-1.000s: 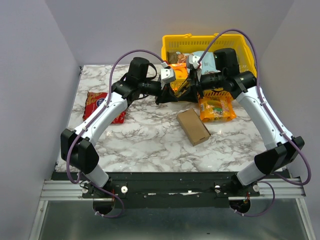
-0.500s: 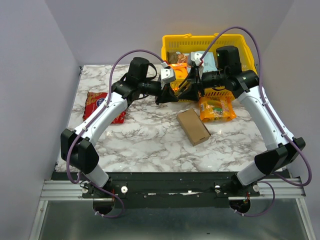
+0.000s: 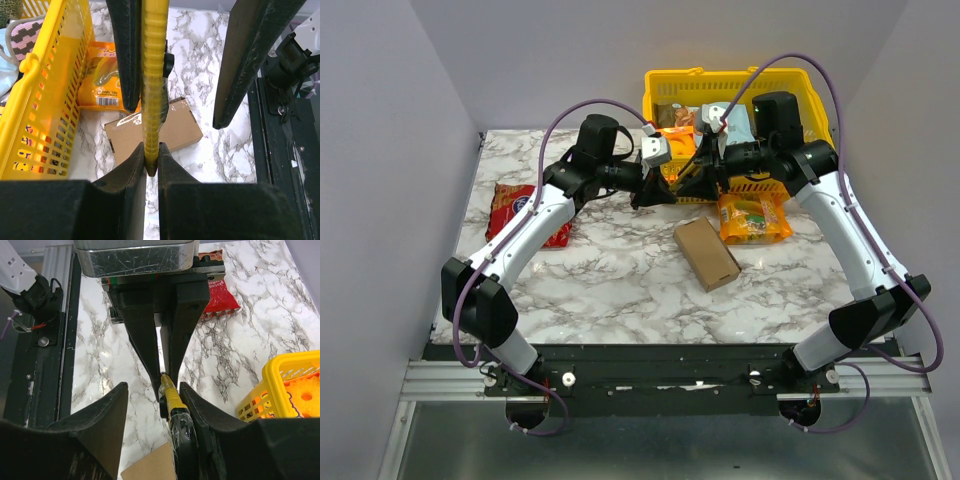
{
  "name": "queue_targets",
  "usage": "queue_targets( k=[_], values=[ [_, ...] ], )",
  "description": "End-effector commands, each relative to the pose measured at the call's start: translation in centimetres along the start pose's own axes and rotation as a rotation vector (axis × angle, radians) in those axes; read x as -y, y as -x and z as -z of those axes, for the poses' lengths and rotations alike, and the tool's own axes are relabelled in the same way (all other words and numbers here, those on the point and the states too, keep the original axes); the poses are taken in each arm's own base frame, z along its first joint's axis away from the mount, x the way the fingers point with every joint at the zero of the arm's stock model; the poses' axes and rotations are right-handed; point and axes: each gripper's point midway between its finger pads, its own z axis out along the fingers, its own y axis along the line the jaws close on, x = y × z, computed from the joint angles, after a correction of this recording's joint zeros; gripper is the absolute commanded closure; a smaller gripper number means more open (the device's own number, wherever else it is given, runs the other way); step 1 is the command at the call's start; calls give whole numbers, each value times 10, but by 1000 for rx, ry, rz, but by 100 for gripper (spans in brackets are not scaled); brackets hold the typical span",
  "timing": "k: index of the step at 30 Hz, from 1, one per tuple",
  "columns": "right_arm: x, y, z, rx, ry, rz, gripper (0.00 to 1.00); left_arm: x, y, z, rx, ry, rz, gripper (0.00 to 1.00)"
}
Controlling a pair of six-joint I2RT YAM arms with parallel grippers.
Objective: Unpack the express box
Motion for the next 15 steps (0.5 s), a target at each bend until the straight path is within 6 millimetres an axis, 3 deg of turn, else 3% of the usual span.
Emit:
queue_targets(
  k=[1, 15],
  values=[
    [-2, 0, 2, -5, 14, -2, 49, -2, 4, -2, 9, 5, -3, 100],
    [3, -9, -3, -24, 15, -21, 58, -5, 4, -4, 9, 5, 3, 100]
  ],
)
